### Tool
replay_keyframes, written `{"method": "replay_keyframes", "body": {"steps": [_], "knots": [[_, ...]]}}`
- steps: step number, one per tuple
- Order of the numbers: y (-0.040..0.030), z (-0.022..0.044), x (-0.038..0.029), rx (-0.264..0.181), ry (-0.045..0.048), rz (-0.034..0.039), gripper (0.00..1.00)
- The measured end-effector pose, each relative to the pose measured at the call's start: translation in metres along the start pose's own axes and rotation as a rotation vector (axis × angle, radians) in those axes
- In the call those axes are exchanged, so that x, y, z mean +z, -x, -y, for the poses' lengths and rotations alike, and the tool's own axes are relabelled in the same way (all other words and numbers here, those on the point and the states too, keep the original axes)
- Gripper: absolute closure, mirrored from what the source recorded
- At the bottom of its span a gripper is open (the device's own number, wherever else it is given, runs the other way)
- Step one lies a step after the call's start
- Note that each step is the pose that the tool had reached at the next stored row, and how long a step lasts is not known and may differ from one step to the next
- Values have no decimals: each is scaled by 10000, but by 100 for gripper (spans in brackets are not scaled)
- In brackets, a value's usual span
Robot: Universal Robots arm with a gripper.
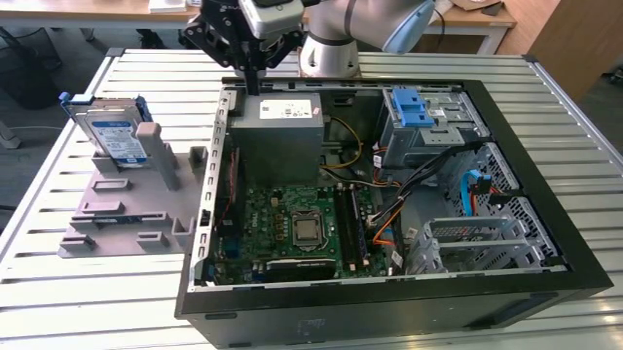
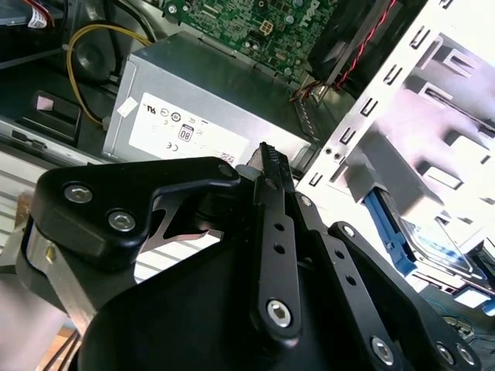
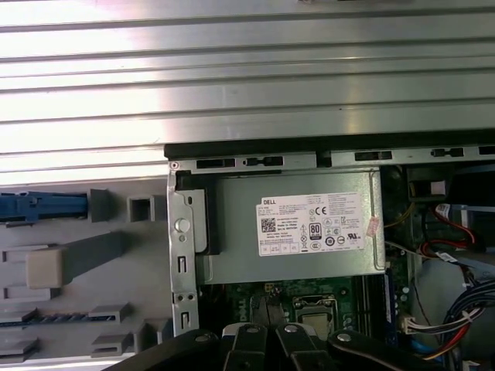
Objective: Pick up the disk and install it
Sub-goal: 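Reach for the disk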
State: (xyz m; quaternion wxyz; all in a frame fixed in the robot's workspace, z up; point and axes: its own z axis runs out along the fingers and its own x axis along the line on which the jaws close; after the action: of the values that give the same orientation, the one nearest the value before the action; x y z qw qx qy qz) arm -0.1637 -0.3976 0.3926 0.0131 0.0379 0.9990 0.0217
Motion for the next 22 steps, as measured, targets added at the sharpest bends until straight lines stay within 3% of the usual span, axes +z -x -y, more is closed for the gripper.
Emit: {"method": "replay_keyframes", "body": {"steps": [13, 22], "knots": [[-18, 1, 0, 0, 1, 1, 89], [-96, 7, -1, 0, 1, 1, 89]]}}
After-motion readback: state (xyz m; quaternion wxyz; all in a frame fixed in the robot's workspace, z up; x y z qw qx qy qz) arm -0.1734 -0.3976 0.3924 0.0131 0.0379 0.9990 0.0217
